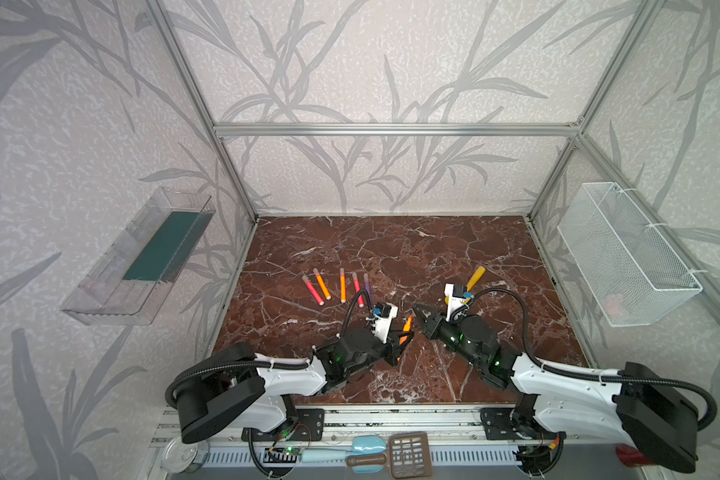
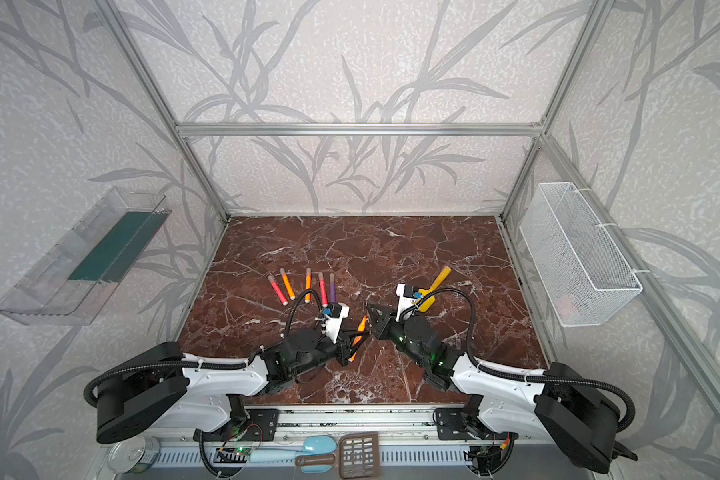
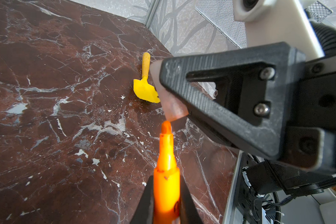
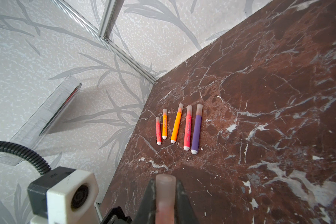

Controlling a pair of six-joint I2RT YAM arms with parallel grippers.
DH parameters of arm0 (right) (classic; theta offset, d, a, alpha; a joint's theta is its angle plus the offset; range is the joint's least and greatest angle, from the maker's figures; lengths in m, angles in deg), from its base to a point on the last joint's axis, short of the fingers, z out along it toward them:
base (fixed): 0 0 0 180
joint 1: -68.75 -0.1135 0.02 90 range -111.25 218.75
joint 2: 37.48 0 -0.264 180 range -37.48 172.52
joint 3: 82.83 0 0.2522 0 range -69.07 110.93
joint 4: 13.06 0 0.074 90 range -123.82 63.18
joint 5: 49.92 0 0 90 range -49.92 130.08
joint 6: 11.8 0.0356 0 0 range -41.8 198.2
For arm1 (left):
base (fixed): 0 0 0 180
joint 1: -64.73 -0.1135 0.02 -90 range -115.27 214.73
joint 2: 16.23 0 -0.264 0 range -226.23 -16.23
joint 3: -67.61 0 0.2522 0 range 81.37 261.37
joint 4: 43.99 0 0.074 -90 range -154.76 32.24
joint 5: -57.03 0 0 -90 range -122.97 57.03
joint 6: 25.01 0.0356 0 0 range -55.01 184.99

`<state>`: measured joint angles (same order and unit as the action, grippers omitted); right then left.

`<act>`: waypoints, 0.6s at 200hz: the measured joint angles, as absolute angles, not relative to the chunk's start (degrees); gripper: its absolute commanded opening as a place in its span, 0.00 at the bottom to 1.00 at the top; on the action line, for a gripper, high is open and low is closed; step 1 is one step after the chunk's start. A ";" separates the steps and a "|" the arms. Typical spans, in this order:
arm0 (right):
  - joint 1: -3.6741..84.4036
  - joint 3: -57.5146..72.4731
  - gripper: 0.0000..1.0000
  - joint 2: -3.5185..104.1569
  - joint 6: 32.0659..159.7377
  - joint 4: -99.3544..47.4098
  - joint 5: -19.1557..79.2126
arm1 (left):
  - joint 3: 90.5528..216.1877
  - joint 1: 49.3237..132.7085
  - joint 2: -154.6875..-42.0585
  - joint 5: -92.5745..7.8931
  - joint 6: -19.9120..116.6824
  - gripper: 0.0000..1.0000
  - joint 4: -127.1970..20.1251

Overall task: Insert the pens into the pen caps
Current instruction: 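Push the pale cap down over the orange marker tip with the right gripper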

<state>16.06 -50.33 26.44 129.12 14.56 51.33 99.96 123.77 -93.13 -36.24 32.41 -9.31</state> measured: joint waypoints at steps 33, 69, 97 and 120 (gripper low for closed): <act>15.91 -50.27 0.00 26.48 128.99 14.72 51.39 | 99.96 123.93 -93.13 -36.26 32.41 0.00 -9.31; 15.84 -49.98 0.00 27.16 128.99 15.42 50.69 | 99.96 123.93 -93.13 -36.26 32.41 0.00 -9.31; 15.58 -49.59 0.00 28.03 128.99 15.87 50.06 | 99.96 123.93 -93.11 -36.15 32.39 0.00 -9.29; 14.58 -49.59 0.00 28.67 128.99 16.71 49.99 | 99.57 123.93 -92.63 -36.02 32.35 0.00 -9.07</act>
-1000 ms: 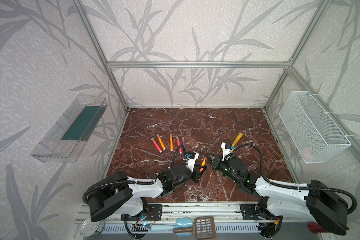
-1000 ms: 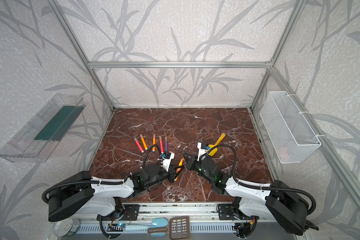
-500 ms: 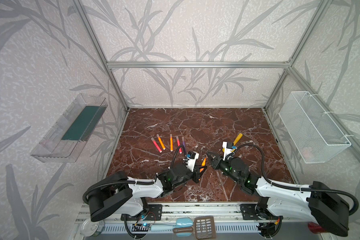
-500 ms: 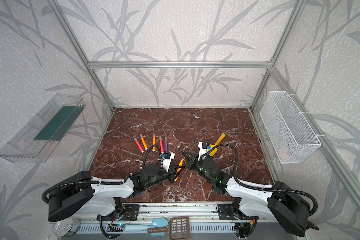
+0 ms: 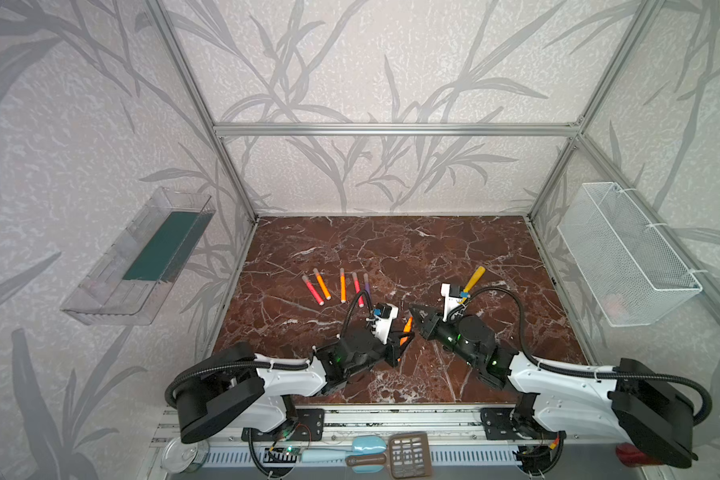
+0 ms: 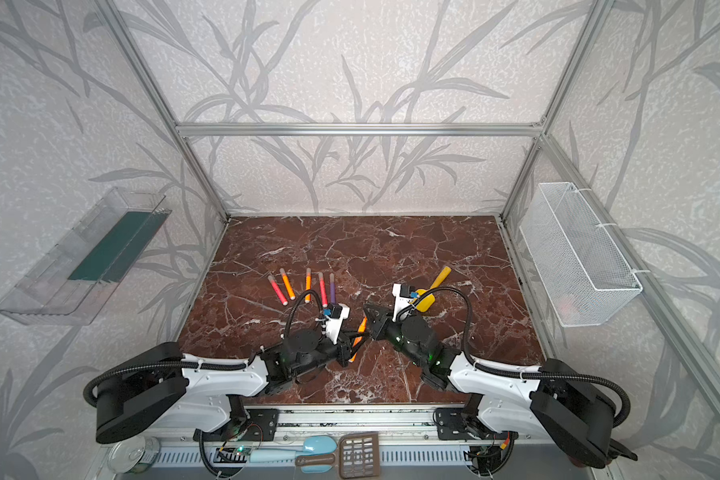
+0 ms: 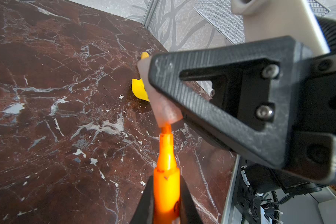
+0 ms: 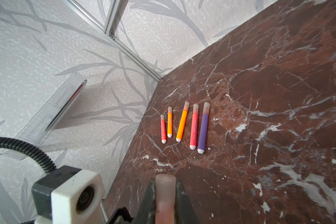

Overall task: Insert the pens into the pen caps
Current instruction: 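Push the pale cap down over the orange marker tip with the right gripper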

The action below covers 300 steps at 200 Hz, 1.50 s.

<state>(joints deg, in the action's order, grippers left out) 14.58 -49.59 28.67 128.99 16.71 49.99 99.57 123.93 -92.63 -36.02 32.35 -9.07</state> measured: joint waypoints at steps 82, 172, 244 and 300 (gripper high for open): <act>12.15 -49.87 0.00 32.03 128.99 22.63 49.91 | 98.34 123.95 -87.74 -33.48 31.23 0.00 -11.85; 10.09 -51.51 0.00 31.27 128.70 27.13 51.44 | 99.67 121.94 -83.80 -36.37 28.28 0.00 -15.76; 9.70 -50.18 0.00 29.39 128.48 23.55 53.62 | 101.93 120.78 -84.54 -39.08 28.70 0.00 -17.05; 8.28 -49.89 0.00 29.59 128.31 21.10 55.92 | 101.99 121.08 -84.09 -37.33 31.58 0.00 -20.24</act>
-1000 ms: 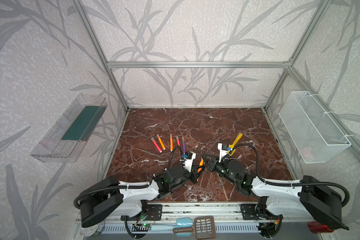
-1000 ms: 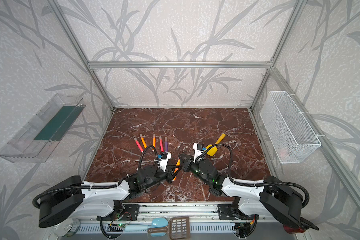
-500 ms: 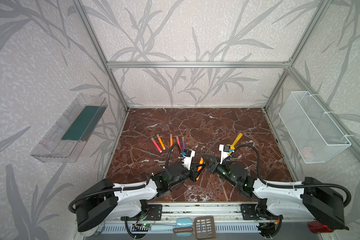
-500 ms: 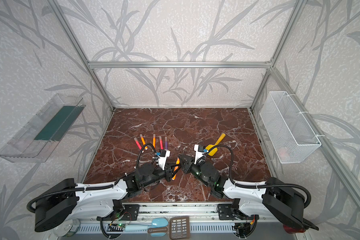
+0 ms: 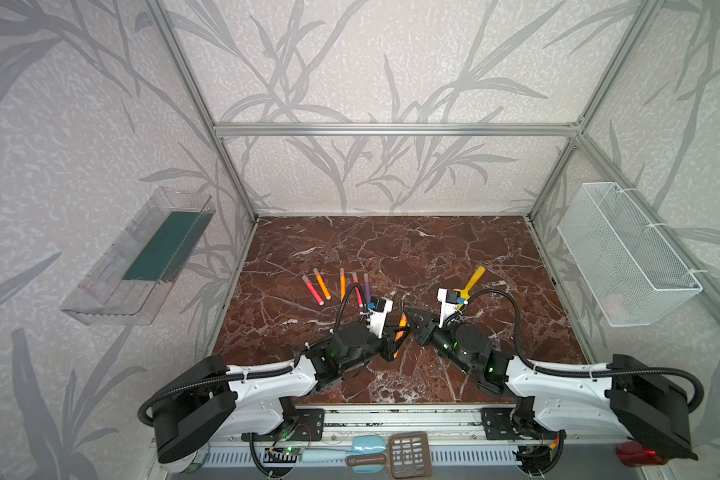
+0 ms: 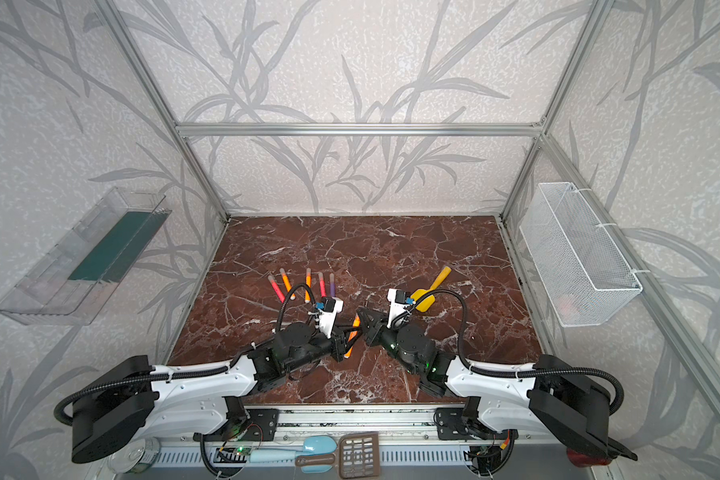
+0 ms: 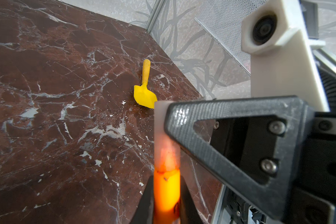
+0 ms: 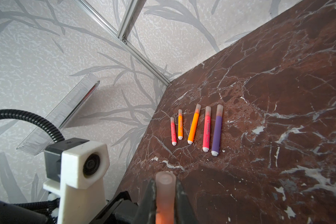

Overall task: Insert the pens into the pen caps
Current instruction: 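Push the pale cap down over the orange marker tip with the right gripper, then open the right gripper off the cap while the left holds the capped marker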

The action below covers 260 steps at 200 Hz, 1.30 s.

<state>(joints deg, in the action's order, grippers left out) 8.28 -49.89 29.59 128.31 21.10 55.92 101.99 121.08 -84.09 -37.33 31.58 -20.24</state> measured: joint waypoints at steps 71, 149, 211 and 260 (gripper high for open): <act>7.65 -49.96 0.25 28.69 126.41 23.24 54.65 | 101.99 120.93 -81.33 -37.35 33.22 0.00 -20.28; 5.79 -53.19 0.50 13.74 121.47 13.80 53.53 | 101.88 120.14 -80.92 -35.80 34.60 0.00 -17.00; 7.41 -52.25 0.59 7.53 116.86 5.41 55.04 | 101.88 120.28 -81.53 -39.14 37.90 0.00 -18.25; 15.65 -48.89 0.63 11.36 117.69 1.43 50.39 | 101.90 121.78 -81.81 -40.59 40.92 0.00 -19.93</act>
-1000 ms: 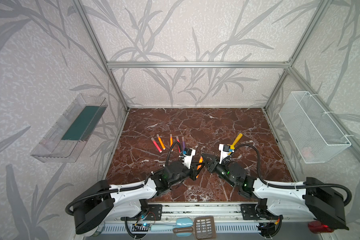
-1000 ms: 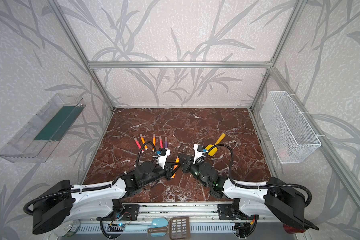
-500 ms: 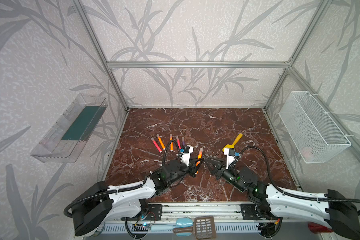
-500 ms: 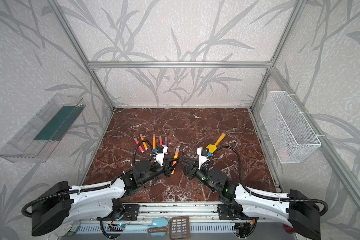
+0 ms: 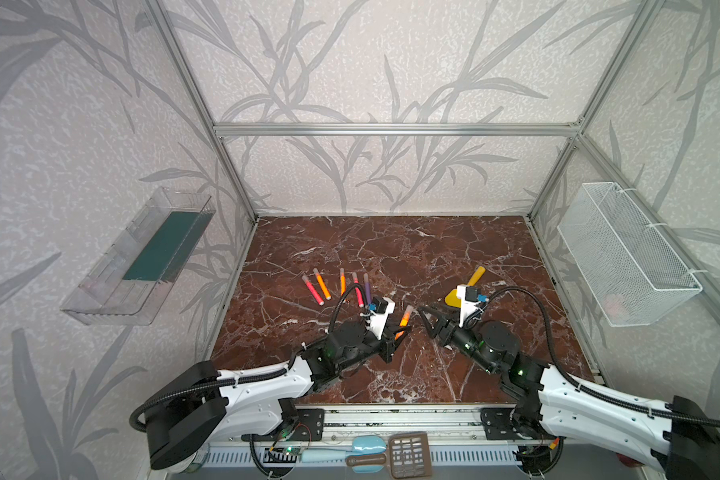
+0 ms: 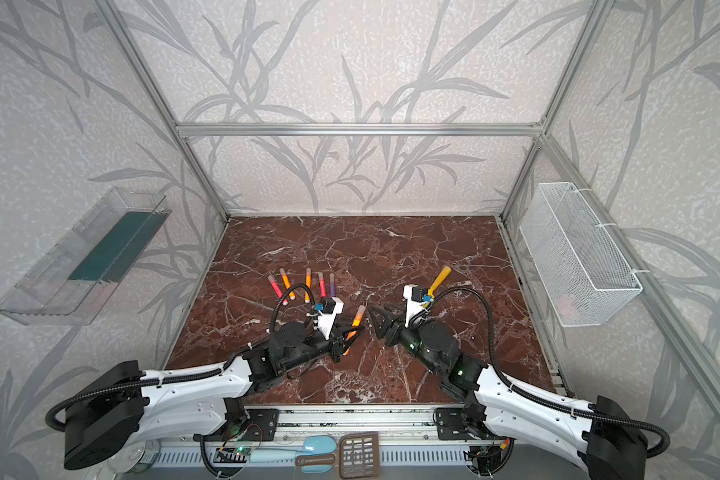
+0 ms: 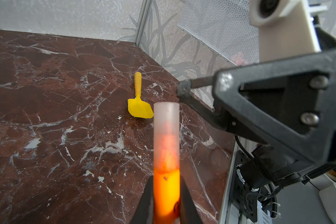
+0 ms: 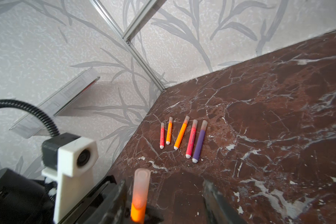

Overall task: Insert the pens into the pen caps
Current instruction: 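Open the right gripper off the cap while the left holds the capped marker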

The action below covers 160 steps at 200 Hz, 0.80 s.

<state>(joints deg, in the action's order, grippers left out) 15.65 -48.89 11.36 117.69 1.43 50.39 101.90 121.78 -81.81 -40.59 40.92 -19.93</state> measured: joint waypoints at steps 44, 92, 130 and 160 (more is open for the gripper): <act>16.43 -45.11 0.66 17.28 117.80 0.66 45.53 | 102.01 122.86 -83.89 -40.54 42.36 0.00 -20.59; 16.50 -44.50 0.62 20.58 118.26 0.66 44.09 | 102.04 122.92 -84.37 -40.11 42.53 0.00 -20.89; 16.54 -44.50 0.50 22.05 118.85 0.58 43.39 | 102.78 122.92 -84.81 -39.91 42.56 0.00 -20.98; 16.54 -44.41 0.45 22.11 119.13 -0.15 42.80 | 103.00 122.94 -84.83 -39.58 42.58 0.00 -20.92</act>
<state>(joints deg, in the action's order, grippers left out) 16.54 -44.41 22.11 119.13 -0.15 42.80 103.00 122.94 -84.83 -39.58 42.58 -20.92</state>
